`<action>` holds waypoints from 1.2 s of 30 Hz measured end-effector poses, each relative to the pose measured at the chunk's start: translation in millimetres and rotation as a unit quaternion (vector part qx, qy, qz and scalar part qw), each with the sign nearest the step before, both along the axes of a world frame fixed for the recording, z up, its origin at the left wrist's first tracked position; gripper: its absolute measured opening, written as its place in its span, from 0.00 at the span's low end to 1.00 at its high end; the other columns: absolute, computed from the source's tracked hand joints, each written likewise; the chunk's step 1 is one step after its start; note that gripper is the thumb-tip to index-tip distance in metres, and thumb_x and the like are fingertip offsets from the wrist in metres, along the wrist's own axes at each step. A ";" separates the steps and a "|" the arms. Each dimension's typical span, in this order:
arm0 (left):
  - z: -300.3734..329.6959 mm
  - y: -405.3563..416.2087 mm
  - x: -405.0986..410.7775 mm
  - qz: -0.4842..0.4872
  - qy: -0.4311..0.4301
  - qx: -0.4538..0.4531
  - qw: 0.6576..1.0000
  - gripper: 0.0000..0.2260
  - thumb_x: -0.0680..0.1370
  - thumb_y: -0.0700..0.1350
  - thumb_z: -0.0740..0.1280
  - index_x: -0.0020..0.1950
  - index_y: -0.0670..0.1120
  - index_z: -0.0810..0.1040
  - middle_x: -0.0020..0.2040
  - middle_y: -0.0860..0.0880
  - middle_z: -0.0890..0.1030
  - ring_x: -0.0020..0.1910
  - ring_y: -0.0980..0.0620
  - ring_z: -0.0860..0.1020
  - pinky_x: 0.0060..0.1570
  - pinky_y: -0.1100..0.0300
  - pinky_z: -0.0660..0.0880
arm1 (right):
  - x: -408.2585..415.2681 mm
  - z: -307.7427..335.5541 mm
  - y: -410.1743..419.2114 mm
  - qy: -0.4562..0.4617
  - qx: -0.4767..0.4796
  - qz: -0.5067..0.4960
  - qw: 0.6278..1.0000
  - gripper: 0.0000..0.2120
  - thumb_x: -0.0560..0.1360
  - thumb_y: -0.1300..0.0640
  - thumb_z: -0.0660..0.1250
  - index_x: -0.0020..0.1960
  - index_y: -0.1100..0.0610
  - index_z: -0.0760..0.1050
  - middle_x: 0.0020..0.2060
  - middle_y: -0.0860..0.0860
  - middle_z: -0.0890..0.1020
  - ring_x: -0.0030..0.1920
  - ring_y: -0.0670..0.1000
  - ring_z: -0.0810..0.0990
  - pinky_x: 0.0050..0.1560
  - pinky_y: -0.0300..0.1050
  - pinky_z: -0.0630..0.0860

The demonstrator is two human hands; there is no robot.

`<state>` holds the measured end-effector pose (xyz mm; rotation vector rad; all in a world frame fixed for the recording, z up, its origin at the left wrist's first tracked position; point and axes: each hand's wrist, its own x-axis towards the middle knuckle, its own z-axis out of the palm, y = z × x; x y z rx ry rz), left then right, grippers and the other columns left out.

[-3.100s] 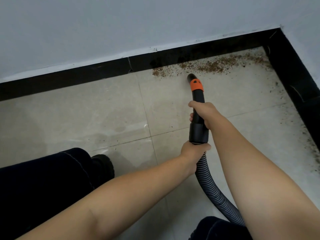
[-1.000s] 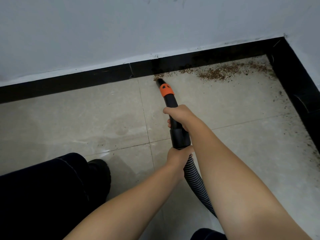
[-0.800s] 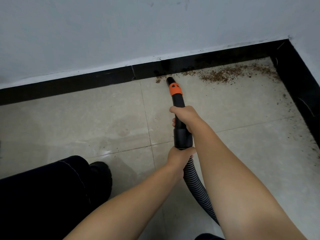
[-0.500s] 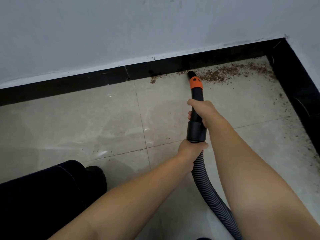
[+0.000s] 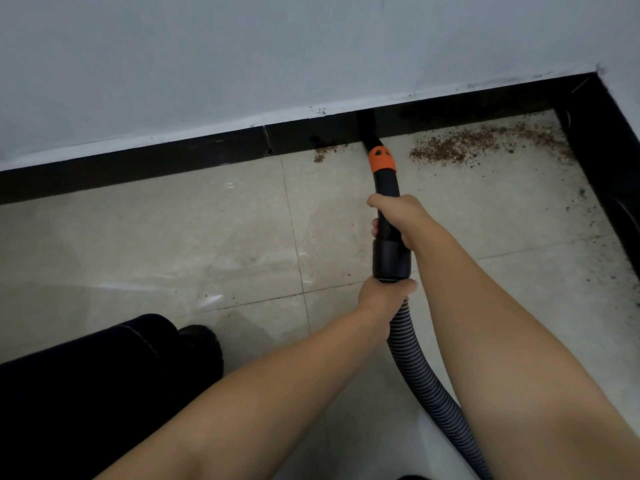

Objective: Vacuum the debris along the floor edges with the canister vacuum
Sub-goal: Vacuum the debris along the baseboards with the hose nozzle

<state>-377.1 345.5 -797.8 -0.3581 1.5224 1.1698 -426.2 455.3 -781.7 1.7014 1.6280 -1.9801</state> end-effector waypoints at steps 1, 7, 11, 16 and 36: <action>0.6 -2.6 -0.1 0.004 -0.001 0.001 1.000 0.09 0.72 0.38 0.69 0.51 0.40 0.76 0.44 0.42 0.77 0.43 0.45 0.75 0.45 0.53 0.73 | -1.3 0.4 -3.0 0.000 0.001 0.005 1.000 0.12 0.74 0.59 0.67 0.53 0.62 0.69 0.31 0.55 0.75 0.26 0.50 0.74 0.20 0.35 0.72; 5.4 -18.0 -2.5 0.027 -0.016 -0.001 1.000 0.10 0.73 0.38 0.69 0.53 0.39 0.76 0.45 0.41 0.77 0.44 0.45 0.76 0.46 0.53 0.74 | -10.6 2.1 -23.1 -0.008 0.000 0.039 0.999 0.09 0.74 0.59 0.66 0.50 0.62 0.69 0.31 0.55 0.75 0.26 0.50 0.74 0.20 0.35 0.72; 6.8 -26.5 -4.8 0.038 -0.014 -0.009 0.999 0.14 0.73 0.38 0.68 0.58 0.37 0.77 0.46 0.42 0.78 0.45 0.45 0.76 0.48 0.53 0.74 | -15.6 1.5 -32.3 -0.010 -0.005 0.051 0.999 0.07 0.73 0.59 0.66 0.46 0.60 0.69 0.31 0.55 0.75 0.25 0.50 0.74 0.20 0.35 0.71; 8.7 -32.2 -5.1 0.047 -0.013 -0.004 0.999 0.15 0.73 0.38 0.68 0.59 0.37 0.77 0.46 0.42 0.78 0.45 0.46 0.76 0.47 0.54 0.74 | -18.4 0.4 -39.0 -0.014 0.000 0.068 0.998 0.07 0.73 0.59 0.66 0.42 0.58 0.68 0.30 0.55 0.76 0.24 0.49 0.74 0.21 0.35 0.72; 6.7 -53.7 -25.0 0.047 -0.006 -0.017 0.999 0.08 0.74 0.37 0.68 0.52 0.39 0.76 0.43 0.41 0.77 0.42 0.45 0.75 0.42 0.55 0.73 | -33.4 -10.8 -60.0 0.005 0.005 0.047 0.999 0.07 0.72 0.58 0.66 0.46 0.59 0.69 0.30 0.54 0.77 0.25 0.50 0.76 0.27 0.39 0.74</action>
